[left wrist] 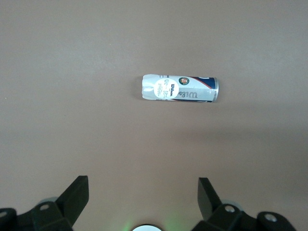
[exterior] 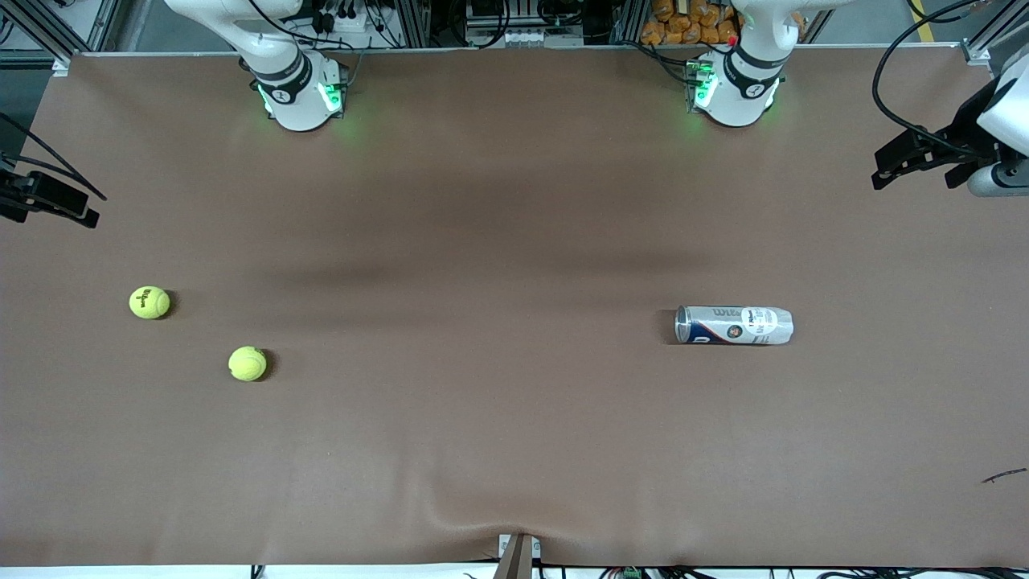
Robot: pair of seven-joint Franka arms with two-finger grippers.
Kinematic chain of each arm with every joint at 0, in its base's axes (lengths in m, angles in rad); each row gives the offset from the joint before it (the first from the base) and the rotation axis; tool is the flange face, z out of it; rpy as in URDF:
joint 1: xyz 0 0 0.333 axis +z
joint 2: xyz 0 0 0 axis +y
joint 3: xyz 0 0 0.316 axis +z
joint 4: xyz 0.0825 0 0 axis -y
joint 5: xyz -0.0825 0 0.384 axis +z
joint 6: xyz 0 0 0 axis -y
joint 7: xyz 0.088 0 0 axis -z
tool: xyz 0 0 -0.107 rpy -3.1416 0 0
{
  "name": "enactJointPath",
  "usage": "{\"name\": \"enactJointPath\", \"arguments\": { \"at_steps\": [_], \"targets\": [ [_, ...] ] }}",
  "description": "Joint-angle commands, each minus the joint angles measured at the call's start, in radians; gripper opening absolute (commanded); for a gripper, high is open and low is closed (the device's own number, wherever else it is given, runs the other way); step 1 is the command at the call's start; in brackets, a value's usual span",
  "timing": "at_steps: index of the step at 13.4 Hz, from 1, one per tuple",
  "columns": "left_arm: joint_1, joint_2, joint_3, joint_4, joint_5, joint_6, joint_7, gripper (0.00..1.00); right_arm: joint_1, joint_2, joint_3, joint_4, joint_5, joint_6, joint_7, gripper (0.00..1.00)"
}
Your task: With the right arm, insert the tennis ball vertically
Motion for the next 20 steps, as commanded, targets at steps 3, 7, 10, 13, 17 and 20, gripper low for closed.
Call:
{"name": "enactJointPath", "arguments": {
  "at_steps": [3,7,10,13,17,20],
  "targets": [
    [0.005,0.004,0.000,0.031,0.001,-0.037,0.011,1.00,-0.004,-0.095,0.006,-0.132,-0.001,0.086,-0.012,1.00],
    [0.005,0.007,-0.002,0.039,0.016,-0.040,0.014,1.00,-0.004,-0.090,0.006,-0.127,-0.001,0.083,-0.009,1.00],
    [0.002,0.018,-0.005,0.036,0.016,-0.053,0.013,1.00,-0.006,-0.089,0.007,-0.120,-0.001,0.079,-0.009,1.00],
    [0.002,0.016,-0.009,0.036,0.016,-0.059,0.013,1.00,-0.003,-0.087,0.007,-0.086,0.002,0.053,-0.010,1.00],
    [0.000,0.018,-0.011,0.036,0.016,-0.060,0.019,1.00,-0.004,-0.087,0.007,-0.081,-0.001,0.024,-0.085,1.00],
    [0.003,0.016,-0.009,0.037,0.016,-0.060,0.033,1.00,-0.001,-0.086,0.009,-0.070,-0.005,0.024,-0.081,1.00]
  ]
}}
